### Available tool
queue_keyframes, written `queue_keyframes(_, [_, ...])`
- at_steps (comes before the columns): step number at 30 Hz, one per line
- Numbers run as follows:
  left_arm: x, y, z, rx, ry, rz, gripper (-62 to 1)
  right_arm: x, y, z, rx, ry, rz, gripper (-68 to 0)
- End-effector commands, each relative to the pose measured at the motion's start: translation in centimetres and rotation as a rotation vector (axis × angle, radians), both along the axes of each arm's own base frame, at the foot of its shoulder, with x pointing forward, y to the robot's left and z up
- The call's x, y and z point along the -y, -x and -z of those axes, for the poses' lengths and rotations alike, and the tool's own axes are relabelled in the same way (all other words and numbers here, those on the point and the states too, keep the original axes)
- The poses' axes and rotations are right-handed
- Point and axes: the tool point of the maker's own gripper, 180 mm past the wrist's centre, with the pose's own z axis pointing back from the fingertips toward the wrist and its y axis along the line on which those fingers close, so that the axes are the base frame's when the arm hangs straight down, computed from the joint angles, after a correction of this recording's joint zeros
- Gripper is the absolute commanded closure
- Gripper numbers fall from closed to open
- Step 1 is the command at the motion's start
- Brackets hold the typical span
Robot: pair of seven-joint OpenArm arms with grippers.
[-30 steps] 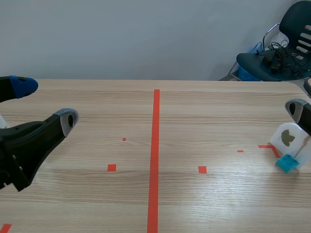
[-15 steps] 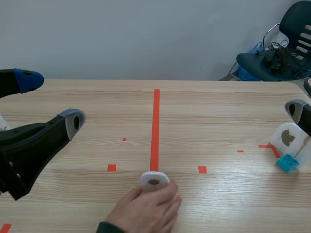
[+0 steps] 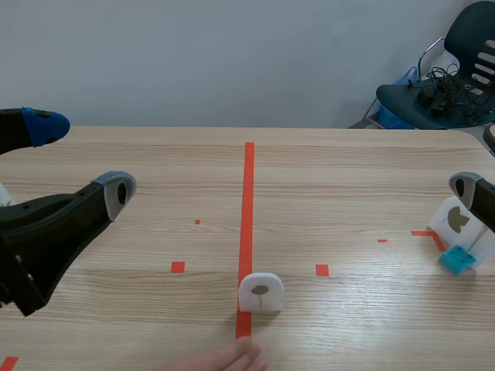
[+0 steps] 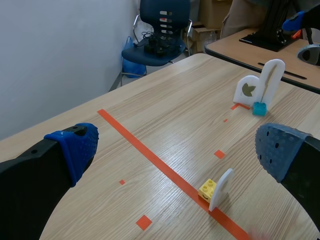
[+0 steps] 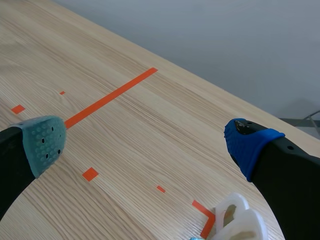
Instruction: Do the leaf sorting experiment
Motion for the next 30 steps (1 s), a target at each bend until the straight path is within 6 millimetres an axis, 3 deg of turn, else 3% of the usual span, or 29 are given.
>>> queue_keyframes(1, [0.0, -0.1, -0.4, 0.012, 0.024, -0.003, -62.3, -1.2, 0.0, -0.1, 0.004, -0.029, -0.037, -67.9])
queue_keyframes(8, [0.0, -0.2, -0.6, 0.020, 0.026, -0.003, -62.3, -6.7, 0.7, 4.1, -0.067, -0.027, -0.151, -67.9])
queue_keyframes(18, [-0.2, -0.2, -0.2, 0.010, 0.026, -0.008, -62.3, -12.6, 1.2, 10.8, -0.180, -0.113, -0.238, -67.9])
queue_keyframes(30, [-0.2, -0.2, -0.2, 0.009, 0.026, -0.009, -62.3, -19.4, 2.2, 14.9, -0.130, -0.041, -0.342, -67.9])
